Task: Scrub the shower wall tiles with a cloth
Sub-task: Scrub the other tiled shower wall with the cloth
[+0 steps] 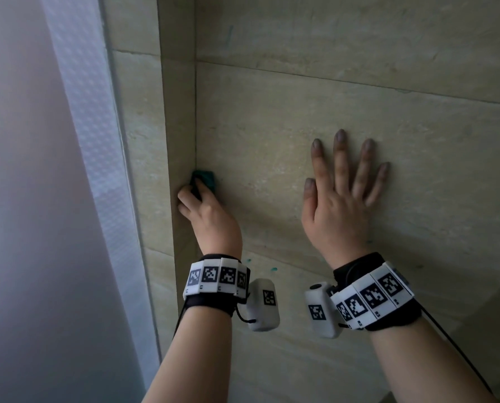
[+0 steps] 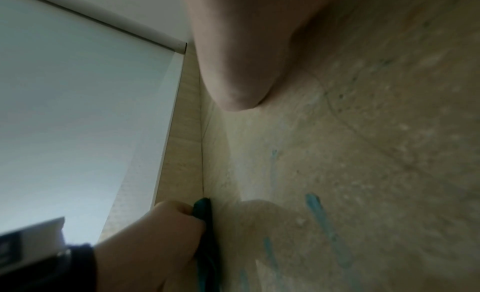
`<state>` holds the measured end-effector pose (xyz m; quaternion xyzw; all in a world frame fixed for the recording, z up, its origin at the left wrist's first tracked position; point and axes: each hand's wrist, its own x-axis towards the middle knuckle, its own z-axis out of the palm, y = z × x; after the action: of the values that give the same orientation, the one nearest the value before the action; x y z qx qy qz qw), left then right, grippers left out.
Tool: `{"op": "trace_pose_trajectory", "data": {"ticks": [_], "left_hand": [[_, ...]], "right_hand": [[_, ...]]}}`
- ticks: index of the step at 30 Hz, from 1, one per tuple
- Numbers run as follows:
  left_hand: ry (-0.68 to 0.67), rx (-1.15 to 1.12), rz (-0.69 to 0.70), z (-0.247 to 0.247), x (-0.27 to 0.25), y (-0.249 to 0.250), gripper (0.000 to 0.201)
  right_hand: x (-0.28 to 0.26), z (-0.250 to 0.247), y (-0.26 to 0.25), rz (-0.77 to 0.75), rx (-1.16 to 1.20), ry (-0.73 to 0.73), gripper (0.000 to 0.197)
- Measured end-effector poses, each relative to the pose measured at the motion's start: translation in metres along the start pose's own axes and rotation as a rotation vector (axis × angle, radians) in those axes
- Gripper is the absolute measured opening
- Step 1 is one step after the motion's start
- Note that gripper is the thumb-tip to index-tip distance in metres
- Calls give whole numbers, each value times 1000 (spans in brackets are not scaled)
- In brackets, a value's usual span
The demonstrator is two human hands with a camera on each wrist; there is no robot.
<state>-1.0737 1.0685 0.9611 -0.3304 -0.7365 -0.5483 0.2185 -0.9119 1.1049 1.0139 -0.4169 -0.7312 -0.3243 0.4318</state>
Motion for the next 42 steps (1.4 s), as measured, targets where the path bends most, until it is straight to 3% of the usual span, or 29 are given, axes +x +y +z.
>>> {"op": "trace_pose_trajectory", "data": {"ticks": [3, 7, 11, 15, 17, 19, 23, 25, 30, 37, 42], "left_hand": [[26, -162, -71, 0, 1, 6, 54], [93, -278, -19, 9, -14, 17, 49], [100, -313, 233, 18, -45, 39, 51], [-21, -355, 548, 15, -69, 48, 46], [-36, -318, 620, 12, -63, 41, 49], [-3, -278, 549, 11, -46, 29, 53], [73, -244, 235, 0, 0, 13, 59], [60, -185, 142, -5, 17, 6, 54], [45, -91, 80, -3, 17, -3, 42], [-24, -81, -37, 8, -33, -27, 44], [11, -198, -134, 12, -34, -21, 41]], "right_hand": [[0, -1, 1, -8, 2, 3, 54], [-1, -2, 4, -34, 20, -2, 55], [-1, -5, 13, -77, 30, -17, 56], [-2, -8, 22, -131, -5, -42, 56], [-3, -8, 23, -129, 4, -38, 56], [-4, -6, 22, -120, 12, -27, 55], [-5, -3, 21, -117, -5, 0, 52], [-4, -3, 20, -114, -6, 12, 52], [-4, -2, 21, -105, 1, 9, 52], [-10, -2, 22, -122, 0, 2, 53], [-13, -3, 23, -128, 9, -15, 53]]}}
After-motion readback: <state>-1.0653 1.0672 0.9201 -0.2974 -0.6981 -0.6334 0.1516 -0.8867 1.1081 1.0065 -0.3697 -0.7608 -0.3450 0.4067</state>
